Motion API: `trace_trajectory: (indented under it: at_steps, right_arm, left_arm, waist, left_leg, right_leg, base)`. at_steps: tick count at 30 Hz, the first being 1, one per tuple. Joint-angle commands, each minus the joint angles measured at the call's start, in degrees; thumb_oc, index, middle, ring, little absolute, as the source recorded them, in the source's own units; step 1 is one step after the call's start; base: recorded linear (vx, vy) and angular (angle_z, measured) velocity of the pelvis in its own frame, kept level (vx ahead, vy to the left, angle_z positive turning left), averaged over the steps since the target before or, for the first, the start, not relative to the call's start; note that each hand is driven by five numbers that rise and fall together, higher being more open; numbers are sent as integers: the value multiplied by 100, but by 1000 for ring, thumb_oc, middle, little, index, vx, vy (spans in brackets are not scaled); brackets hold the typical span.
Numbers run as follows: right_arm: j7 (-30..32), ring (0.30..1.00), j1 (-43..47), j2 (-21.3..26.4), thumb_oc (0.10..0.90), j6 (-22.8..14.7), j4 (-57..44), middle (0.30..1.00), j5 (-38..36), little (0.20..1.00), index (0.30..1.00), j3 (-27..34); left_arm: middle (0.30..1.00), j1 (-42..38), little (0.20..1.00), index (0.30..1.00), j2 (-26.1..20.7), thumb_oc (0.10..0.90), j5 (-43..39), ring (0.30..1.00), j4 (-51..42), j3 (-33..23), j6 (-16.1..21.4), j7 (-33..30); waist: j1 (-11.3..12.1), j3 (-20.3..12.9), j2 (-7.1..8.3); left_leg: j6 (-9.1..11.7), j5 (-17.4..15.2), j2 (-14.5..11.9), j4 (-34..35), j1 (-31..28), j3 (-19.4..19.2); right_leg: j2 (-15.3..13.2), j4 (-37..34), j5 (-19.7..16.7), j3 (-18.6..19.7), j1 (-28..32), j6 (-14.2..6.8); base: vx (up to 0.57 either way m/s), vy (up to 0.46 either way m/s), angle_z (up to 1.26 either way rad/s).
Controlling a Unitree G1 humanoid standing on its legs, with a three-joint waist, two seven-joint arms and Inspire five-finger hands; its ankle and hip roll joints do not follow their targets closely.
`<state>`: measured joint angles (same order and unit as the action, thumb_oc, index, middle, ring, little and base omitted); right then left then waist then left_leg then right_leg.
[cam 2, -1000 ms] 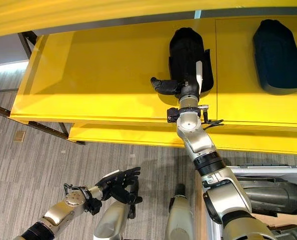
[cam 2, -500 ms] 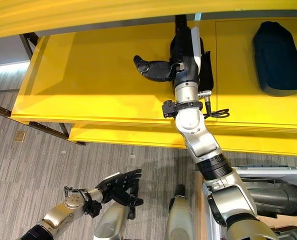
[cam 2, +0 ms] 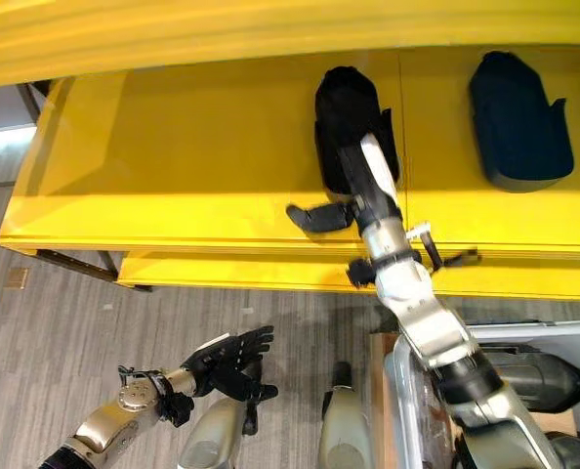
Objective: Move parts from the plastic box to the shelf.
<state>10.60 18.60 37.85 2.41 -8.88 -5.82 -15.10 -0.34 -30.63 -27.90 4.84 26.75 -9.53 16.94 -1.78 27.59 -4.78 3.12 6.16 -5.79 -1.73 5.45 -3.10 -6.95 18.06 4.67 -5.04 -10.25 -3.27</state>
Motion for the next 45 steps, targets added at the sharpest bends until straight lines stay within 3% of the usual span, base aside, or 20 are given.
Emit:
trace_trajectory:
  at_steps: [1,6,9,11,19,32,45]
  right_arm:
    - [-66,1000,-82,220,900,-982,-980,1000,9,1000,1000,704]
    - [-332,1000,-993,321,900,-1529,-1480,1000,336,1000,1000,1157]
    - [-3,1000,-1516,454,900,-2020,-1791,1000,791,1000,1000,1607]
    - [52,1000,-1771,528,900,-2078,-1895,1000,984,1000,1000,1812]
    - [36,1000,-2349,858,900,-1594,-1736,1000,1270,1000,1000,1819]
    - [-777,1000,-2140,1759,900,-406,-1072,1000,2475,1000,1000,821]
    - [-604,1000,-1317,2098,900,-40,-420,1000,2924,1000,1000,262]
  left_arm:
    - [1000,418,1000,1000,-97,900,7,1000,-423,-240,406,75]
    - [1000,675,1000,1000,-34,900,121,1000,-444,-547,455,209]
    - [1000,796,1000,1000,-63,900,126,1000,-473,-674,488,206]
    - [1000,834,1000,1000,-88,900,76,1000,-478,-717,510,205]
    - [1000,1100,1000,1000,-272,900,46,1000,-712,-924,404,401]
    - [1000,1088,1000,1000,-685,900,-8,1000,-1000,-998,33,599]
    - [1000,996,1000,1000,-882,900,71,1000,-1190,-972,-371,832]
  waist:
    - [-285,-636,243]
    - [-488,-762,318]
    - [-641,-897,364]
    - [-697,-959,373]
    - [-760,-1056,387]
    - [-516,-1159,523]
    - [-253,-1173,599]
  left_leg:
    - [-228,-552,37,-97,-417,-559]
    - [-148,-403,-115,246,-579,-720]
    - [-28,-241,-261,533,-680,-844]
    - [12,-215,-302,594,-693,-915]
    - [39,-239,-350,656,-755,-1044]
    - [39,-273,-367,673,-842,-984]
    - [51,-263,-420,673,-928,-870]
  right_leg:
    - [248,-560,-28,173,521,98]
    - [281,-803,-139,249,606,25]
    - [297,-1042,-236,325,699,-41]
    - [294,-1133,-257,346,738,-62]
    - [274,-1324,-287,342,853,-97]
    - [243,-1583,-382,139,1077,-163]
    - [266,-1612,-366,-58,1244,-157]
  base:
    - [7,3,-18]
    - [10,-15,-24]
    - [2,-17,-15]
    - [-8,-1,-25]
    - [-6,4,-3]
    - [3,-35,1]
    - [27,-53,7]
